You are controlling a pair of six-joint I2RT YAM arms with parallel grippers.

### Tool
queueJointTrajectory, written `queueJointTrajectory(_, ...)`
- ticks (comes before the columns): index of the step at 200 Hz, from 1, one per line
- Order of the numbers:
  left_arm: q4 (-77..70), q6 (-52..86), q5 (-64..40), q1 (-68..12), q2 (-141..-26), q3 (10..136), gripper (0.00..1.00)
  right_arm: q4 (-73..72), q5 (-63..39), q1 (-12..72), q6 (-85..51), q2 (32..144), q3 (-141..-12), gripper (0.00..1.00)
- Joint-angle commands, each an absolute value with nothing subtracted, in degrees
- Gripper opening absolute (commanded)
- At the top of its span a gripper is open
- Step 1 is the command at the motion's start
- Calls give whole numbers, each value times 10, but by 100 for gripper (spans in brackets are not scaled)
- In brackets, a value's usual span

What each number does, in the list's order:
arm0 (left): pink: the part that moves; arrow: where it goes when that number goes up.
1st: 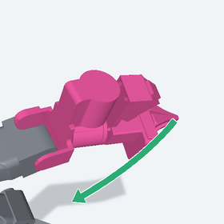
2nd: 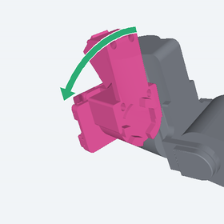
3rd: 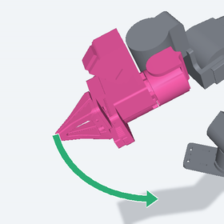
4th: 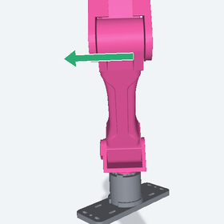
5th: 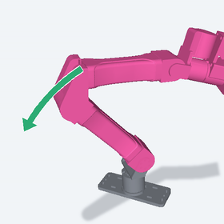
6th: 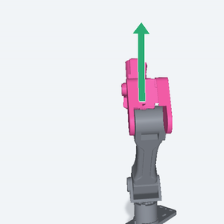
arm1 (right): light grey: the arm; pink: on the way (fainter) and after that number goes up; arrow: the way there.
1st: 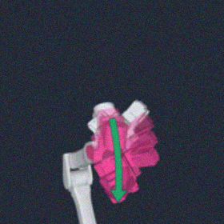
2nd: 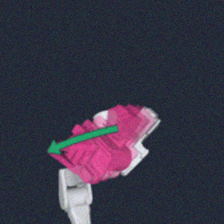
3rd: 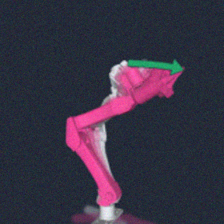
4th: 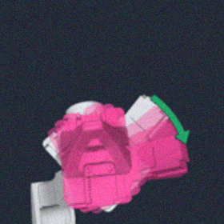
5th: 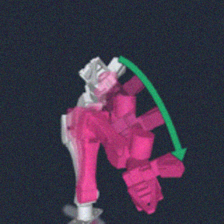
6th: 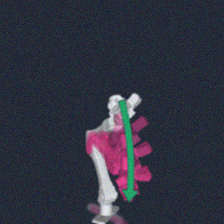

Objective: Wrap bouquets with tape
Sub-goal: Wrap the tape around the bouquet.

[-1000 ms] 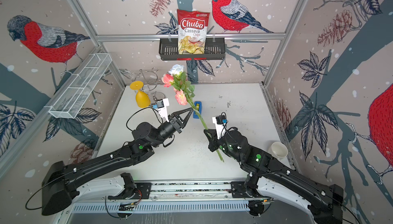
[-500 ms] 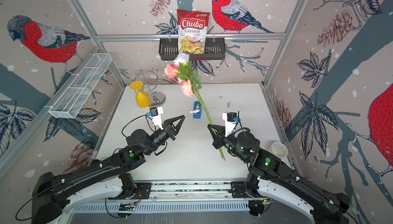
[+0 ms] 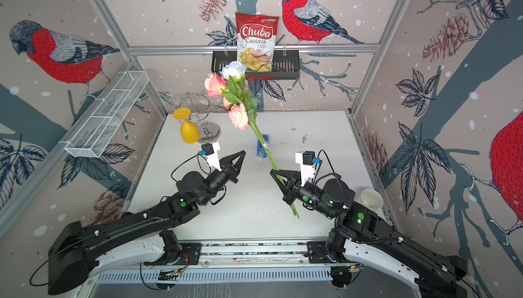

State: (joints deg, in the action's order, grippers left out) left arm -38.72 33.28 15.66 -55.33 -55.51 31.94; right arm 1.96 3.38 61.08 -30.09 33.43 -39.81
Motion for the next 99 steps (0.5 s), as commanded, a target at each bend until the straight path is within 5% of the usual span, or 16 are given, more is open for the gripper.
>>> queueJointTrajectory(1,-391,344,171,-553,-510,312,14,20,76,613,-294,341,-408,0)
queueJointTrajectory(60,-334,212,-84,-557,-487,362,83,-5,49,615,-284,370,-427,0)
queueJointTrajectory(99,-189,50,-89,-555,-538,447,92,-5,14,628,-270,379,-431,0)
